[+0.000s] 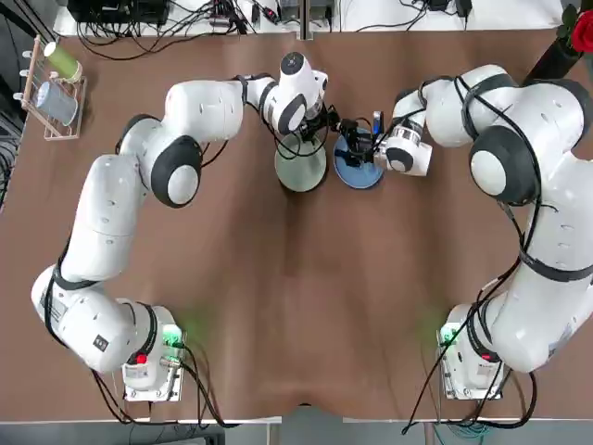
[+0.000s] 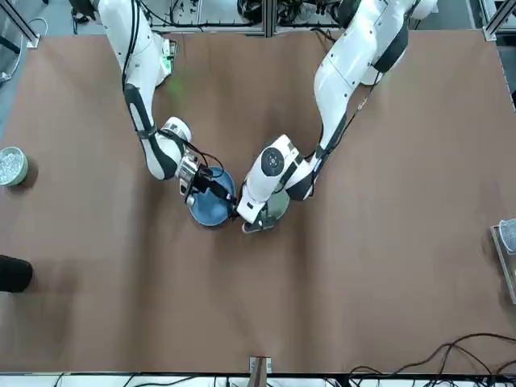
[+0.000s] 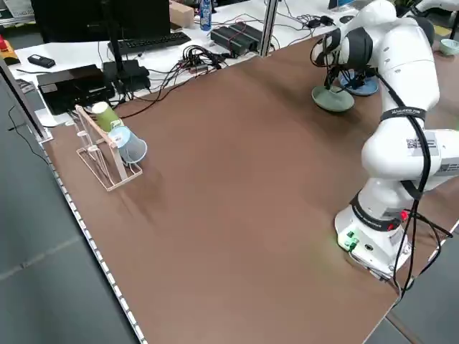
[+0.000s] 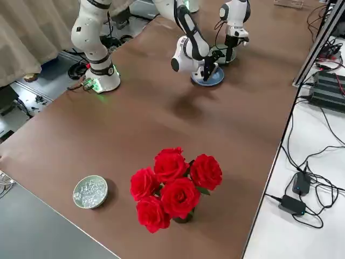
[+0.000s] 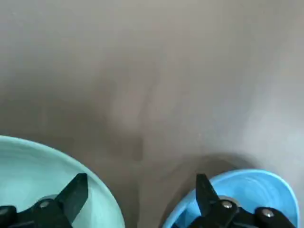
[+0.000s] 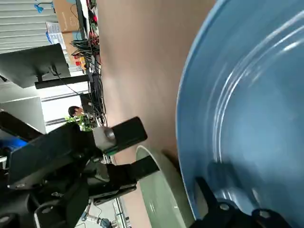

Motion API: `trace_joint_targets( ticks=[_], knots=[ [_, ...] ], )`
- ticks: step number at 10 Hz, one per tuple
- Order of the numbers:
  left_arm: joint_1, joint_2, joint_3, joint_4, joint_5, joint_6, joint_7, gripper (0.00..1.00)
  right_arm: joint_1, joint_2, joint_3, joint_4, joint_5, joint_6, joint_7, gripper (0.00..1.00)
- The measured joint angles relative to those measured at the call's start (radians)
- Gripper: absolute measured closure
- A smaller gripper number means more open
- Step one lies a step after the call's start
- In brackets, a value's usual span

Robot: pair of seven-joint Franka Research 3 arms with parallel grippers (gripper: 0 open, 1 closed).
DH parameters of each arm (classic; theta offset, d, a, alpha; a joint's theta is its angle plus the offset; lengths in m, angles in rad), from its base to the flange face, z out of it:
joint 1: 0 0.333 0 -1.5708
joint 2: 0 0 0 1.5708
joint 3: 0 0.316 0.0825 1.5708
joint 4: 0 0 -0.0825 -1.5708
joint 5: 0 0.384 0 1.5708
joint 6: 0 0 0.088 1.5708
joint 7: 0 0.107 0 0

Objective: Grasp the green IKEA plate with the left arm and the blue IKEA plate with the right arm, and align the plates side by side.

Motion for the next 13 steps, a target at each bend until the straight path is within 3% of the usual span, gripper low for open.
trace_joint_targets(
  ticks=[6, 13],
  knots=[
    [-0.014, 0.017, 0.0, 0.024, 0.0, 0.045, -0.041, 0.0, 0.005, 0.005, -0.001, 0.003, 0.003, 0.003, -0.004, 0.02],
    [-0.015, 0.018, 0.022, 0.035, 0.0, 0.046, -0.044, 0.0, 0.026, 0.005, 0.0, 0.004, 0.003, 0.002, -0.145, 0.0]
  ],
)
